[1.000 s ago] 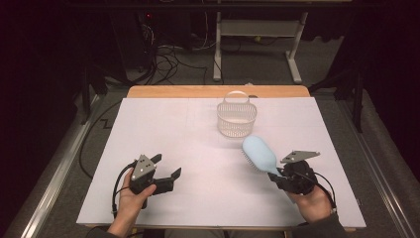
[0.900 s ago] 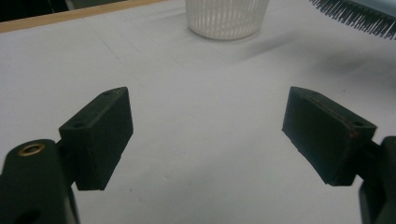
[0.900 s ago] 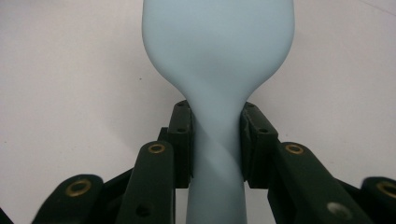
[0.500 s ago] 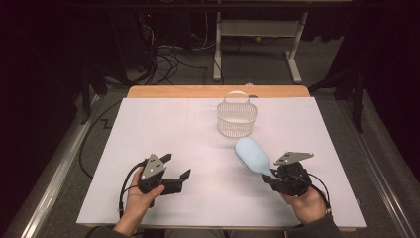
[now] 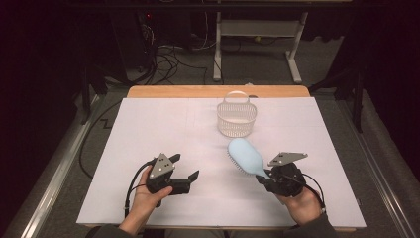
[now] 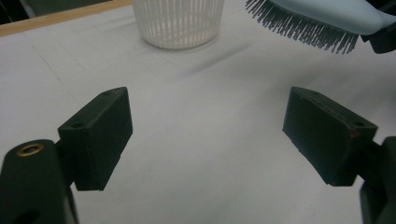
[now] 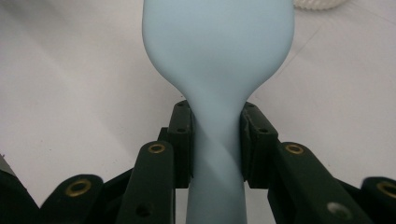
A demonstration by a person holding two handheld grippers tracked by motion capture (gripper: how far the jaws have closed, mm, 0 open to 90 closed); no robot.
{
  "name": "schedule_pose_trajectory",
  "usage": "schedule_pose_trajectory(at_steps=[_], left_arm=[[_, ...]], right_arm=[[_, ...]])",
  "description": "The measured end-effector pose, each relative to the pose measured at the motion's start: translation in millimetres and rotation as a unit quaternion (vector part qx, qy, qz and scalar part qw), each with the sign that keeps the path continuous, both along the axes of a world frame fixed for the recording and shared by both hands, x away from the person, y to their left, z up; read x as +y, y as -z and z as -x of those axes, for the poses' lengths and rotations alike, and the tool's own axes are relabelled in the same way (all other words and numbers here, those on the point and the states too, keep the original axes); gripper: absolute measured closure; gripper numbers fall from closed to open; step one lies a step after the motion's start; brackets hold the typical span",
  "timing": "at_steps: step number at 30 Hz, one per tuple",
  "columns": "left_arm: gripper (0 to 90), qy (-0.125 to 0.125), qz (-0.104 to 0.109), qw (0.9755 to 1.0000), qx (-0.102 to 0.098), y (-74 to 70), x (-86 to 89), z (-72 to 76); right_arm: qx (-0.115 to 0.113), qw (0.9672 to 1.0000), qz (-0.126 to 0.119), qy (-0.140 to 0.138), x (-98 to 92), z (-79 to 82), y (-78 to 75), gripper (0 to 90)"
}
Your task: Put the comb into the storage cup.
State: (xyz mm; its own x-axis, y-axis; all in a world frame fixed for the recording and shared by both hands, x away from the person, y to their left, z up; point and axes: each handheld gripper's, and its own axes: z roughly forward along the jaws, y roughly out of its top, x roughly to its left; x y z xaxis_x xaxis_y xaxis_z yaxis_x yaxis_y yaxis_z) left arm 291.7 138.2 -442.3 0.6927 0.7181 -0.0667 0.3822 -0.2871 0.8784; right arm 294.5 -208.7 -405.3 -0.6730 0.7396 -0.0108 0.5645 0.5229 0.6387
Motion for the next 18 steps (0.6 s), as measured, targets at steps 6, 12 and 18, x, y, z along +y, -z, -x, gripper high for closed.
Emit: schedule_pose_trajectory(at_steps=[6, 12, 18], left_arm=[[16.6, 0.009, -0.001, 0.9999, 0.004, -1.4, -7.5, -0.1], [16.6, 0.019, 0.005, 0.9998, 0.005, -3.5, -14.0, -0.3], [16.6, 0.030, 0.008, 0.9995, 0.009, -4.0, -21.5, 0.1]], right_arm=[[-0.002, 0.9999, -0.001, -0.014, 9.2, 0.9, -2.0, 70.8], [-0.006, 0.9996, -0.001, -0.026, 19.1, 1.1, -2.9, 70.7], [-0.010, 0.9992, -0.003, -0.038, 27.1, 2.2, -4.1, 70.7]])
